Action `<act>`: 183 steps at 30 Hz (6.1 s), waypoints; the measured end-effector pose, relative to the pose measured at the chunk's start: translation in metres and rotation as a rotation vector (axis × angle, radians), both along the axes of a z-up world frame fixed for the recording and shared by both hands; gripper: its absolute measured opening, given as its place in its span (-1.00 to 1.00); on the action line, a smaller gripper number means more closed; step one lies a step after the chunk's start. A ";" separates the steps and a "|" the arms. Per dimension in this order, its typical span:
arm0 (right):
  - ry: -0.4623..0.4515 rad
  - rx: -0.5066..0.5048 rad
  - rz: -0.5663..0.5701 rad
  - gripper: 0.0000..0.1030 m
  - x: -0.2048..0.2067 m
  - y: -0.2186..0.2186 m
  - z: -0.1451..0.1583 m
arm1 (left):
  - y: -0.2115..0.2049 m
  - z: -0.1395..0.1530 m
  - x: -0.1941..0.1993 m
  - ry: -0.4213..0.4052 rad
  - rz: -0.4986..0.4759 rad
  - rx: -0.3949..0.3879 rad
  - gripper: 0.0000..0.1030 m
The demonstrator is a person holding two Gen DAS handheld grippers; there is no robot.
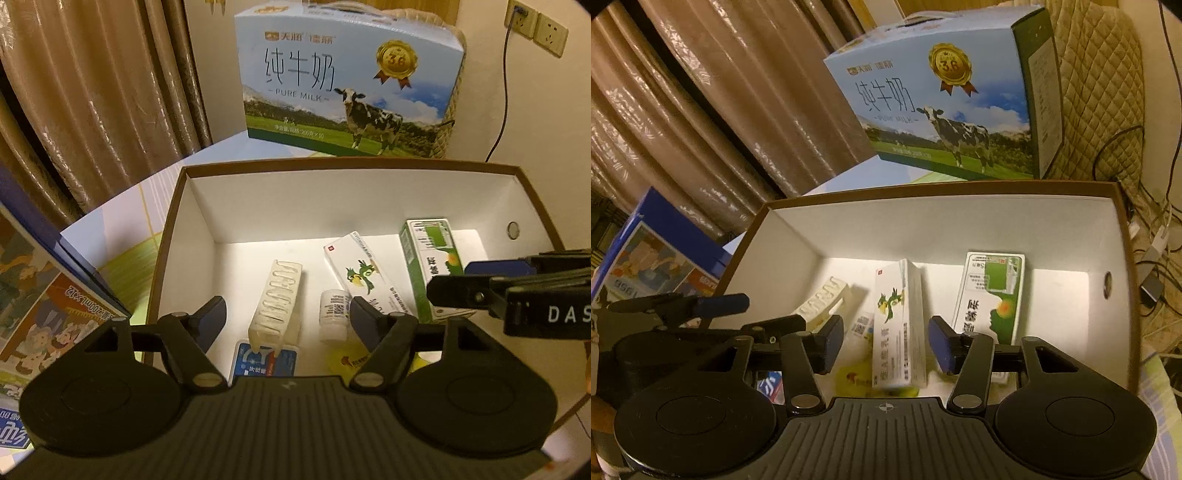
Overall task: Organize objects
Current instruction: 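Lower both items into the brown box and open both grippers, then withdraw both grippers from the box toward the toothpaste and scrunchie, then grasp the blue toothpaste tube with the left gripper while the right grasps the brown scrunchie, then lift the toothpaste tube and scrunchie off the table with both grippers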
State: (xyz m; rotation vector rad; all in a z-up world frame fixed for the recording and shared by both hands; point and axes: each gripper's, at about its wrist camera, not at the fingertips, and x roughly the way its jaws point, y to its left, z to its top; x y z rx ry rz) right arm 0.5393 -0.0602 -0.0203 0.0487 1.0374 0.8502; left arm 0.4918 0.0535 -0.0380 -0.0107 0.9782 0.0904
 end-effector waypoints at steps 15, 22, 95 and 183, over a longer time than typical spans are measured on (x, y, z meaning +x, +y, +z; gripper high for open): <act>-0.009 0.063 -0.033 0.02 -0.039 -0.047 0.036 | -0.012 0.036 -0.058 -0.080 0.039 -0.047 0.57; -0.029 0.080 -0.047 0.02 -0.067 -0.073 0.053 | -0.016 0.052 -0.101 -0.116 0.069 -0.076 0.60; -0.055 -0.264 0.191 0.04 -0.266 -0.063 -0.033 | 0.034 -0.025 -0.367 0.030 0.356 -0.136 0.65; -0.193 -0.320 0.275 -0.34 -0.275 -0.089 -0.081 | -0.041 -0.085 -0.316 0.178 0.152 -0.074 -0.10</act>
